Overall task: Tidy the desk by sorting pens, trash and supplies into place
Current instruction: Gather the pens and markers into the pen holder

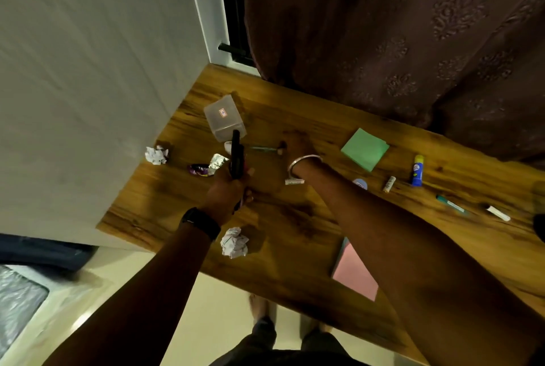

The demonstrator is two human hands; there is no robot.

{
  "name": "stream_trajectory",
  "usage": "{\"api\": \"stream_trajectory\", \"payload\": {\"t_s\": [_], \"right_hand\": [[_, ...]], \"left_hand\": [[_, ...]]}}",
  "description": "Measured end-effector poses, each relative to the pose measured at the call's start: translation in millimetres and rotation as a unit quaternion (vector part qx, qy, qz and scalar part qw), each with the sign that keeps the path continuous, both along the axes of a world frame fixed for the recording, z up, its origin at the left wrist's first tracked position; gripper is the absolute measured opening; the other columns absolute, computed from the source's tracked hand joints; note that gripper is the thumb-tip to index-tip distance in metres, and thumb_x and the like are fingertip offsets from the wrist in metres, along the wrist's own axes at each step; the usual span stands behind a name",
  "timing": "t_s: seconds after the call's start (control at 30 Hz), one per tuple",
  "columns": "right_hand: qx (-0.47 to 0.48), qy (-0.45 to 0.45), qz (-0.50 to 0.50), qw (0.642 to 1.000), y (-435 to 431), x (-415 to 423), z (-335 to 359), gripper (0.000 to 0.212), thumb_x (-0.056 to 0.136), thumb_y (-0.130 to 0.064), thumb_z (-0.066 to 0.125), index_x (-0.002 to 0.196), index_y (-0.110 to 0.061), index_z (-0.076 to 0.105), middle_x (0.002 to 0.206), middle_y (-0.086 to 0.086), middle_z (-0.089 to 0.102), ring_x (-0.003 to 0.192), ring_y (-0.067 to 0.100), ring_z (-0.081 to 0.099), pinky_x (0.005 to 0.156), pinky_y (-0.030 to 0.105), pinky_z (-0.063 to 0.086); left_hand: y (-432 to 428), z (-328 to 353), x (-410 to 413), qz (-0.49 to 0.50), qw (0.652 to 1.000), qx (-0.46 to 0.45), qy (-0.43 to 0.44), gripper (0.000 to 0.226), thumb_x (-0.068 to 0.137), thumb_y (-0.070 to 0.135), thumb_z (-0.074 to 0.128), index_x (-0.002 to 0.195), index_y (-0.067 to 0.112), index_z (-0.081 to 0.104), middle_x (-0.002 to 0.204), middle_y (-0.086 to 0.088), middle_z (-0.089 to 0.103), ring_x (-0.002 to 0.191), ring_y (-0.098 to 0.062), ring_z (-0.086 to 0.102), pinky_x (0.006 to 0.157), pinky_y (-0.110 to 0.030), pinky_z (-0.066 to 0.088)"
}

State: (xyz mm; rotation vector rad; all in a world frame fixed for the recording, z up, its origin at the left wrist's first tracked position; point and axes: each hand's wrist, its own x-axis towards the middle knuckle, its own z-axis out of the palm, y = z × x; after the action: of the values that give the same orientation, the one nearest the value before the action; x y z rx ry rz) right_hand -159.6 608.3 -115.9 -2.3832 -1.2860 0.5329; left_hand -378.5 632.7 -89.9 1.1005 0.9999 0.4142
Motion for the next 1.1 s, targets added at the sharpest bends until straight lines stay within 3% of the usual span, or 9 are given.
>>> {"api": "stream_trajectory", "payload": {"t_s": [0.17, 0.23, 0.33, 0.4, 0.57, 0.73, 0.93, 1.03, 1.1], "right_hand": [[0.078, 0.224, -0.101, 0.966, -37.5, -6.6, 32.3, 0.006, 0.088, -0.015, 0.073, 0.089, -0.020, 0.070, 0.082, 0.002, 0.069, 0.072, 0.019, 0.064, 0.066, 0.036, 0.054], [0.098, 0.319, -0.077, 0.939, -56.9, -19.4, 44.0, 0.007, 0.090, -0.010, 0.073, 0.096, -0.013, 0.071, 0.081, 0.002, 0.070, 0.063, 0.008, 0.063, 0.053, 0.027, 0.053], [0.093, 0.380, -0.047, 0.919, -81.3, -27.6, 49.9, 0.008, 0.092, -0.009, 0.071, 0.100, -0.007, 0.073, 0.080, 0.001, 0.076, 0.063, 0.009, 0.068, 0.055, 0.025, 0.057], [0.103, 0.340, -0.056, 0.933, -95.2, -24.5, 47.5, 0.010, 0.093, -0.012, 0.070, 0.099, -0.005, 0.074, 0.075, -0.002, 0.076, 0.065, 0.010, 0.069, 0.064, 0.029, 0.060], [-0.078, 0.024, 0.046, 0.996, -129.7, -18.6, 14.3, 0.056, 0.078, -0.042, 0.079, 0.128, -0.021, 0.066, 0.139, 0.009, 0.059, 0.130, 0.030, 0.053, 0.110, 0.038, 0.044], [-0.056, -0.030, 0.075, 0.995, -137.4, -37.1, 12.4, 0.030, 0.086, -0.029, 0.074, 0.112, -0.013, 0.072, 0.119, 0.011, 0.067, 0.116, 0.031, 0.058, 0.100, 0.037, 0.049], [0.103, 0.016, -0.210, 0.972, -165.7, -8.1, 40.3, 0.013, 0.084, -0.027, 0.072, 0.089, -0.016, 0.075, 0.086, 0.008, 0.075, 0.082, 0.027, 0.070, 0.074, 0.036, 0.054], [0.061, 0.046, -0.362, 0.929, -209.1, 9.1, 48.2, 0.026, 0.091, -0.028, 0.067, 0.107, -0.009, 0.075, 0.107, 0.014, 0.075, 0.104, 0.033, 0.068, 0.071, 0.025, 0.040], [-0.049, 0.118, -0.340, 0.932, -234.0, 14.0, 30.5, 0.036, 0.095, -0.023, 0.062, 0.126, -0.003, 0.065, 0.131, 0.017, 0.064, 0.123, 0.034, 0.059, 0.073, 0.023, 0.043]], "left_hand": [[-8.9, 10.4, 20.6, 0.021, 0.998, 0.050, -0.026, 0.032, 0.095, 0.036, 0.076, 0.088, 0.012, 0.056, 0.058, -0.005, 0.047, 0.041, -0.014, 0.040, 0.039, -0.026, 0.034], [-15.1, 19.1, 35.3, 0.028, 0.997, 0.055, -0.046, 0.025, 0.097, 0.029, 0.075, 0.083, 0.014, 0.060, 0.056, 0.002, 0.059, 0.042, -0.010, 0.050, 0.040, -0.026, 0.042], [-21.1, 23.6, 56.0, 0.013, 0.996, 0.028, -0.080, 0.015, 0.093, 0.025, 0.079, 0.094, 0.011, 0.075, 0.084, -0.009, 0.079, 0.074, -0.024, 0.076, 0.063, -0.039, 0.062], [-23.5, 22.9, 62.4, 0.006, 0.999, 0.033, -0.040, 0.018, 0.093, 0.026, 0.079, 0.081, 0.014, 0.073, 0.067, -0.008, 0.070, 0.057, -0.024, 0.066, 0.054, -0.032, 0.051], [-28.2, 16.7, 66.0, 0.037, 0.999, 0.032, 0.002, 0.023, 0.095, 0.025, 0.075, 0.076, 0.016, 0.069, 0.056, 0.001, 0.064, 0.049, -0.019, 0.052, 0.050, -0.030, 0.040], [-34.9, 14.3, 68.0, 0.030, 0.999, 0.044, 0.003, 0.022, 0.094, 0.027, 0.077, 0.078, 0.013, 0.069, 0.061, 0.000, 0.067, 0.042, -0.011, 0.052, 0.046, -0.027, 0.039], [-39.5, 9.8, 78.0, 0.009, 0.999, 0.045, -0.002, 0.024, 0.095, 0.029, 0.076, 0.081, 0.010, 0.069, 0.057, 0.001, 0.063, 0.040, -0.010, 0.047, 0.043, -0.024, 0.036], [-46.3, 4.4, 86.5, -0.008, 0.999, 0.046, -0.009, 0.024, 0.093, 0.034, 0.078, 0.081, 0.014, 0.071, 0.064, -0.003, 0.066, 0.042, -0.013, 0.050, 0.044, -0.027, 0.038], [-55.1, 2.9, 93.0, -0.024, 0.998, 0.054, -0.007, 0.025, 0.094, 0.033, 0.077, 0.080, 0.013, 0.071, 0.063, -0.004, 0.067, 0.045, -0.019, 0.049, 0.044, -0.030, 0.040]]}}
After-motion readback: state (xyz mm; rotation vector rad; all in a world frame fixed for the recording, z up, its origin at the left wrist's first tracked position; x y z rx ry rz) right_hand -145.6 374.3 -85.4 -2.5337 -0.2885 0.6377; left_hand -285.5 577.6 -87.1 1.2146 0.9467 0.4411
